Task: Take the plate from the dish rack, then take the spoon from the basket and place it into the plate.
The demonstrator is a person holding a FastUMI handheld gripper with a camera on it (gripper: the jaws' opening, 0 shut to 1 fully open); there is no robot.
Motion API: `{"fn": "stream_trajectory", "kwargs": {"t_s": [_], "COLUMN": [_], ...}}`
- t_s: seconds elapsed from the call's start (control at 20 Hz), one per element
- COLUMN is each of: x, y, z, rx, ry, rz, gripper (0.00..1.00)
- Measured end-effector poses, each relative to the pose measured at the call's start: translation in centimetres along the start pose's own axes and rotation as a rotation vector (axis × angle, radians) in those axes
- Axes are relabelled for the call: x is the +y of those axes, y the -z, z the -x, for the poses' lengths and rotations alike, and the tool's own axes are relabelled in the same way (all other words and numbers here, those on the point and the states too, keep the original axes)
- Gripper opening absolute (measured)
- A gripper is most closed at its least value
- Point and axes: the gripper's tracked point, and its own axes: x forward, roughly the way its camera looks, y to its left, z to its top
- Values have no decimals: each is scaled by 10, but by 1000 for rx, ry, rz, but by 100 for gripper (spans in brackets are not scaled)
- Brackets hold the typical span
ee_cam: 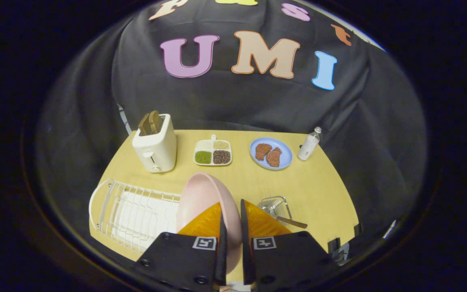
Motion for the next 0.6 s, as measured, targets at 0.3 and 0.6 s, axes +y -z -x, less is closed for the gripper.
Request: {"fn": "stream_trajectory", "kwargs": {"t_s": [0.3,0.6], "x": [-54,-131], "y": [-6,38], "z": [33,67], "rx": [-33,-35], "ry": [-90,-174], "rz": [-113,-232], "gripper": [19,19]}}
